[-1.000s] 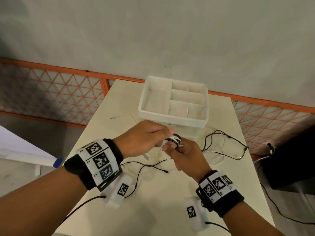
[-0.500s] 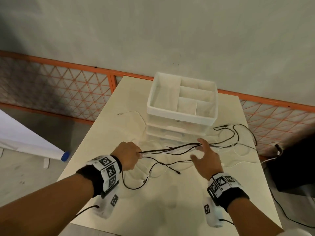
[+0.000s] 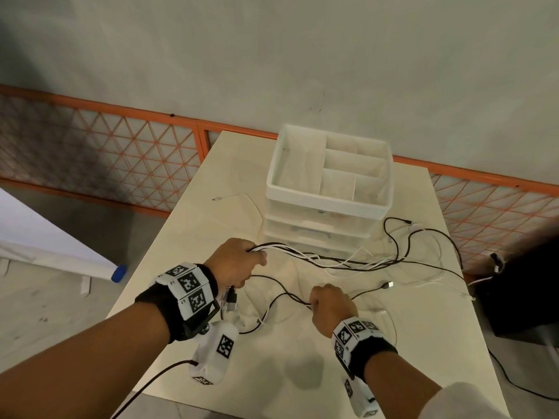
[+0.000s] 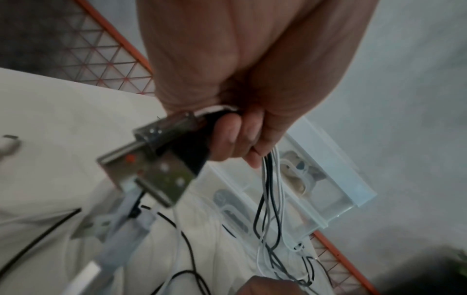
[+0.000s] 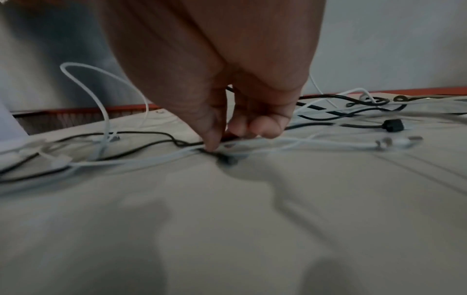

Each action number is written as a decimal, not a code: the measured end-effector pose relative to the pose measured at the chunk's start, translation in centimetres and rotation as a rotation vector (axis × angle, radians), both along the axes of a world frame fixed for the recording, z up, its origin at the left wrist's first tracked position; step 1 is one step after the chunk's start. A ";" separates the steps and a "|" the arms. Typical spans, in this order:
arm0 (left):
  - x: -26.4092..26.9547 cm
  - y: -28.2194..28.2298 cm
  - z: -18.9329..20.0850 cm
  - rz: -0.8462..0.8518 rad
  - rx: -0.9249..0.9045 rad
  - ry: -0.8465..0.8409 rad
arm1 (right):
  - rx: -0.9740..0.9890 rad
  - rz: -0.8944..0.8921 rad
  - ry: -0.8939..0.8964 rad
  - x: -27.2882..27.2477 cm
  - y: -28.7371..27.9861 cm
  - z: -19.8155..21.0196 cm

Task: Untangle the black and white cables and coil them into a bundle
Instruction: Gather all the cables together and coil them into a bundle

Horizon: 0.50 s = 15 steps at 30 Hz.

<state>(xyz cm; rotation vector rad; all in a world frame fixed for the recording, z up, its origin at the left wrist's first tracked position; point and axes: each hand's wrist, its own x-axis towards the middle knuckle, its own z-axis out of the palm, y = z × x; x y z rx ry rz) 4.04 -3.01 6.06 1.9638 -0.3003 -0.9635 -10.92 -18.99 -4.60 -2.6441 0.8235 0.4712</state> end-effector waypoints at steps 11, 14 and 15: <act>-1.3 -2.7 0.9 -0.088 -0.317 0.043 | 0.124 0.062 -0.821 2.9 -0.8 14.0; -0.6 -2.7 -0.6 -0.043 -0.176 -0.030 | 0.070 -0.121 -0.970 2.4 -3.1 16.2; -0.3 -2.4 -1.1 -0.041 -0.108 -0.060 | 0.051 -0.192 -1.018 2.0 -4.1 16.7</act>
